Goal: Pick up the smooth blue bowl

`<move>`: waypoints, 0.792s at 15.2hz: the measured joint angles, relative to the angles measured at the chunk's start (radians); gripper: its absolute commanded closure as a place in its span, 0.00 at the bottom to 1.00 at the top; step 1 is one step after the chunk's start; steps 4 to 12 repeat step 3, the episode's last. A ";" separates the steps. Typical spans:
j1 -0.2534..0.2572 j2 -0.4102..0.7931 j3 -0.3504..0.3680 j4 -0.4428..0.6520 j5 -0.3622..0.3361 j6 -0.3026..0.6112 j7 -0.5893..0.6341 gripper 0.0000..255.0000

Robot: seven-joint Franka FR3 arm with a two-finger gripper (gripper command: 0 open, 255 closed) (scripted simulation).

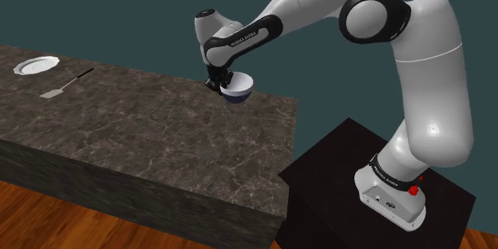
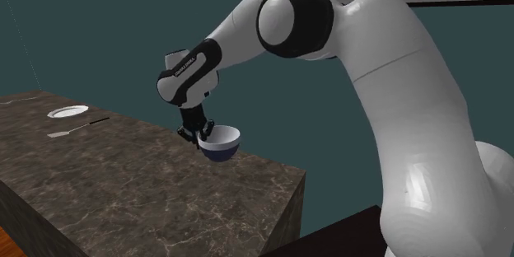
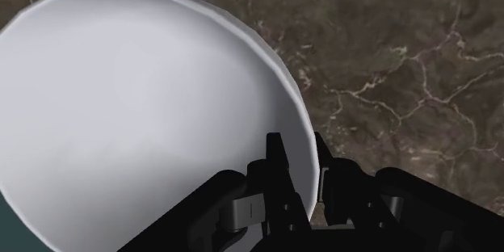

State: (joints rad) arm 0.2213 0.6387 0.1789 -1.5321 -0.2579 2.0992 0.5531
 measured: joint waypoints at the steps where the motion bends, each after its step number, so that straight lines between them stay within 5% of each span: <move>1: 0.000 -0.006 0.001 0.005 0.002 -0.011 -0.002 1.00; 12: -0.001 -0.017 0.003 0.010 0.005 -0.027 -0.005 1.00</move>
